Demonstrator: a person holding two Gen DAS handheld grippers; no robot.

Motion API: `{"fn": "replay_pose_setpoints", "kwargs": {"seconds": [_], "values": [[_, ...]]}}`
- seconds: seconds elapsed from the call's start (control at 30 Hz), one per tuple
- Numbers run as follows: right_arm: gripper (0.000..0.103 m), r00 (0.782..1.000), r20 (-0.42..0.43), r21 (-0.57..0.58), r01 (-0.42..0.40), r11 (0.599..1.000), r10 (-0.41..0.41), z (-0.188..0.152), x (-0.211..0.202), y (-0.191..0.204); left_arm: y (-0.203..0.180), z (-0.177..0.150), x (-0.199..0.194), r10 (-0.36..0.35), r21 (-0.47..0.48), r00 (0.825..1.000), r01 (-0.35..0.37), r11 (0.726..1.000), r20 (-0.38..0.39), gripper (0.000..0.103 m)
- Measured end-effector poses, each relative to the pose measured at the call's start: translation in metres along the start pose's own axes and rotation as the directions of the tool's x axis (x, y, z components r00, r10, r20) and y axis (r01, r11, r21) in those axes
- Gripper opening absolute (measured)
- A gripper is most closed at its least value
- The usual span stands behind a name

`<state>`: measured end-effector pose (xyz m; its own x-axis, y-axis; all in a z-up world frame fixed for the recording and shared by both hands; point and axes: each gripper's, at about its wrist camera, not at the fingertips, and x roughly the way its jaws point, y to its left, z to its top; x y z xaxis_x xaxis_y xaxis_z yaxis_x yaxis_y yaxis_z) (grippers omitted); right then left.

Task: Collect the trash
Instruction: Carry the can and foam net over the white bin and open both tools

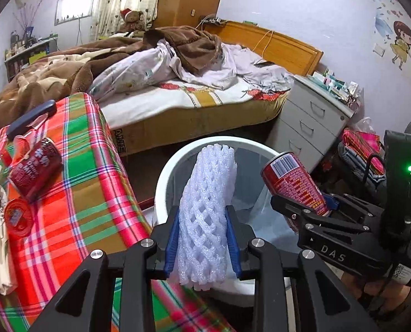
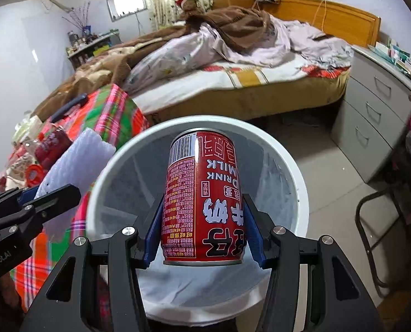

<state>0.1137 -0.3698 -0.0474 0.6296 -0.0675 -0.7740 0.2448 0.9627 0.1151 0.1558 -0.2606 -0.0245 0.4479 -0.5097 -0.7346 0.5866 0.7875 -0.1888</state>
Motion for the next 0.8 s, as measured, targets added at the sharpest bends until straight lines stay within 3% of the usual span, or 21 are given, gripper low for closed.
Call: {"fn": "replay_pose_setpoints", "kwargs": {"seconds": [0.2, 0.3, 0.47, 0.8], "values": [[0.054, 0.999, -0.043, 0.003, 0.015, 1.0, -0.015, -0.003, 0.008, -0.009, -0.003, 0.004, 0.017, -0.01, 0.008, 1.0, 0.01, 1.0, -0.022, 0.035], [0.054, 0.999, -0.038, 0.002, 0.024, 1.0, -0.024, -0.005, 0.006, -0.011, -0.003, 0.003, 0.021, -0.01, 0.002, 1.0, 0.01, 1.0, -0.03, 0.048], [0.068, 1.0, -0.018, 0.016, 0.01, 1.0, -0.01, -0.006, 0.002, -0.014, 0.001, -0.001, 0.018, -0.001, -0.007, 1.0, 0.001, 1.0, -0.017, 0.057], [0.068, 1.0, 0.027, 0.035, -0.004, 0.999, 0.003, -0.008, -0.013, -0.008, 0.012, -0.01, -0.013, 0.024, -0.032, 0.999, -0.023, 0.999, 0.025, 0.057]]}}
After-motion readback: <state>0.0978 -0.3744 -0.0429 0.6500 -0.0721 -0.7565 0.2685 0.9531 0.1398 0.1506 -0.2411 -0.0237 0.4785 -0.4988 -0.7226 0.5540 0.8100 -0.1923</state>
